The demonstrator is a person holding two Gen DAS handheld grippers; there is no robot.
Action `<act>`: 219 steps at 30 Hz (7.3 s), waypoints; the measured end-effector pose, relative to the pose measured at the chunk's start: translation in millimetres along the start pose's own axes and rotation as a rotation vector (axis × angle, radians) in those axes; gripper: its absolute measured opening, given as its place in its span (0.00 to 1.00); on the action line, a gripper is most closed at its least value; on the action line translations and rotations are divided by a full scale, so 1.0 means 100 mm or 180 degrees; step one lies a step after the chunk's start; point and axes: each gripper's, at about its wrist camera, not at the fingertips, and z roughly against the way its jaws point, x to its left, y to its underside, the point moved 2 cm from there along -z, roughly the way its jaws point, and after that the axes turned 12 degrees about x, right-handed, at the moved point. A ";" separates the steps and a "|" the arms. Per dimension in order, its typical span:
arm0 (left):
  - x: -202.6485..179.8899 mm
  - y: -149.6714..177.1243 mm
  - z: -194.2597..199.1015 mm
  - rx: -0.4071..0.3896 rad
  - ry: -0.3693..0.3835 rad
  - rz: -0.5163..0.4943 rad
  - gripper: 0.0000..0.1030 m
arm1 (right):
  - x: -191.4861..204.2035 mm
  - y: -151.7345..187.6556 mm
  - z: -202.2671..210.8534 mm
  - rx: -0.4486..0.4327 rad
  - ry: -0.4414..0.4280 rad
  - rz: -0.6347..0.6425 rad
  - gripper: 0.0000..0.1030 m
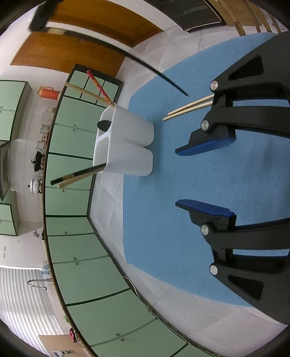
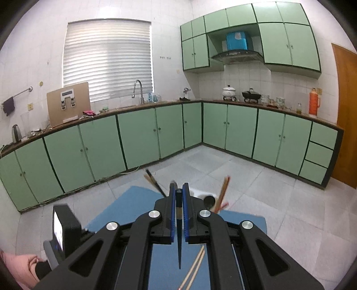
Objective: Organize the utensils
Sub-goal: 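Lift the black chopstick with the right tool and carry it over the white holder, then lower the black chopstick into the white holder and open the right tool, then withdraw the right tool and move it toward the red-patterned wooden chopsticks, then close the right tool on one red-patterned wooden chopstick, then close the left tool on the other red-patterned chopstick while the right tool holds its own, then lift both red-patterned chopsticks and carry them over the white holder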
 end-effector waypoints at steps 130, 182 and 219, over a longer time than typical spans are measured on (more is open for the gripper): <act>-0.35 1.02 -0.25 0.0466 -0.0094 -0.0388 0.64 | 0.20 2.94 -0.53 0.1134 0.0599 -0.0837 0.15; -1.32 1.26 -0.45 0.0468 0.0053 -0.0617 0.05 | -0.29 2.92 0.13 0.0588 0.0855 -0.1315 0.05; -0.47 -0.16 1.31 -0.0923 0.0478 -0.0209 0.05 | -0.36 0.97 0.66 -0.0263 0.0320 -0.0891 0.05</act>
